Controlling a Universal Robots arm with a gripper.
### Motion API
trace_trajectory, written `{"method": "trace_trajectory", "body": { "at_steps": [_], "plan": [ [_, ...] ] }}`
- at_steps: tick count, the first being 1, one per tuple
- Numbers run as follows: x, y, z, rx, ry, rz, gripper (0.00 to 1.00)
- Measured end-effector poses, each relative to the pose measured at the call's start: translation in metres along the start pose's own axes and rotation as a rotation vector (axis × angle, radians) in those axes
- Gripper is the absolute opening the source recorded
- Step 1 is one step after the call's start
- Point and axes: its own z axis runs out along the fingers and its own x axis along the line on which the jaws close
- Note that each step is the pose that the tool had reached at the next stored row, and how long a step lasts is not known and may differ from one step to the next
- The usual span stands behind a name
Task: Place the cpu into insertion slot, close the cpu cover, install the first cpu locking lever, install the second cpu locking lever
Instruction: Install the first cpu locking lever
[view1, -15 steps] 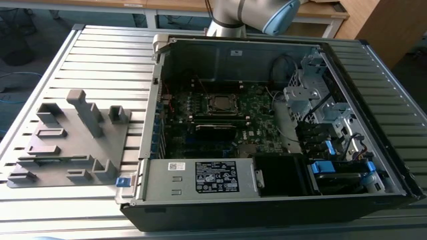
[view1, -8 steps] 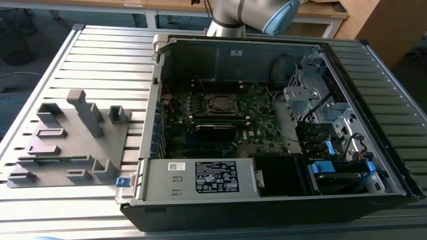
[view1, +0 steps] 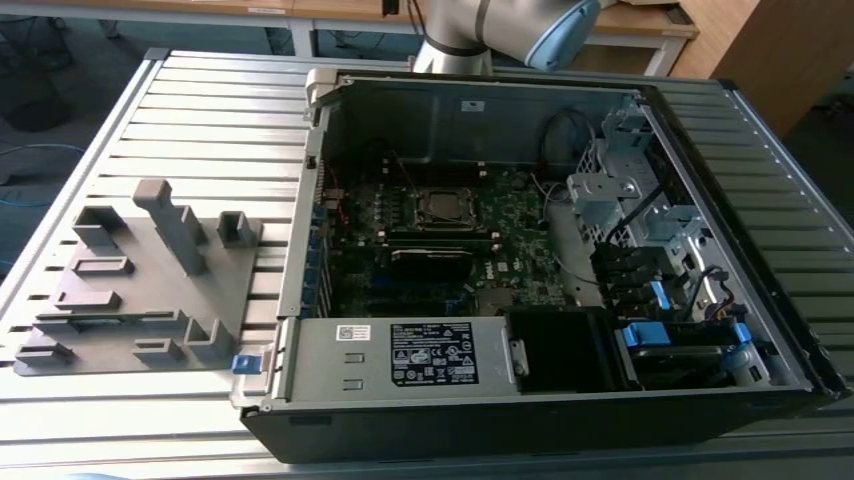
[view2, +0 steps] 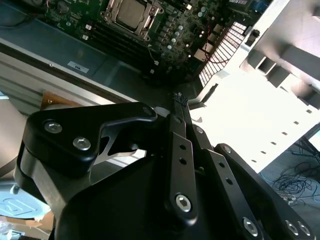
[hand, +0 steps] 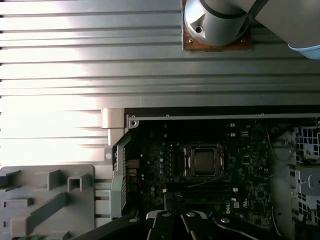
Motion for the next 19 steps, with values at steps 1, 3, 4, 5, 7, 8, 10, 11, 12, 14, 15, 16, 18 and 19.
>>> {"method": "trace_trajectory", "body": {
  "at_steps": [1,3,4,5,7,8,10,11,12,14,15,16,18,19],
  "plan": [
    [0.0,-0.0001,0.0018,0.0001,0.0,0.0,0.11],
    [0.0004,-0.0004,0.0053,0.0003,0.0001,0.0,0.11],
    [0.0007,-0.0005,0.007,0.0003,0.0002,0.0,0.11],
    [0.0012,-0.0007,0.009,0.0003,0.0001,0.0,0.11],
    [0.0023,-0.001,0.0127,0.0001,0.0,0.0,0.11],
    [0.0028,-0.0011,0.0144,0.0002,0.0001,0.0,0.11],
    [0.0035,-0.0014,0.018,0.0002,0.0001,0.0,0.11],
    [0.0036,-0.0015,0.0192,0.0002,0.0001,0.0,0.11],
    [0.0035,-0.0015,0.0194,0.0002,0.0001,0.0,0.11],
    [0.0036,-0.0016,0.0195,0.0003,0.0002,0.0,0.11],
    [0.0036,-0.0016,0.0195,0.0003,0.0001,0.0,0.11],
    [0.0036,-0.0016,0.0196,0.0002,0.0001,0.0,0.11],
    [0.0036,-0.0016,0.0207,0.0,0.0,0.0,0.11],
    [0.0036,-0.0018,0.0221,0.0001,0.0001,0.0,0.11]
  ]
}}
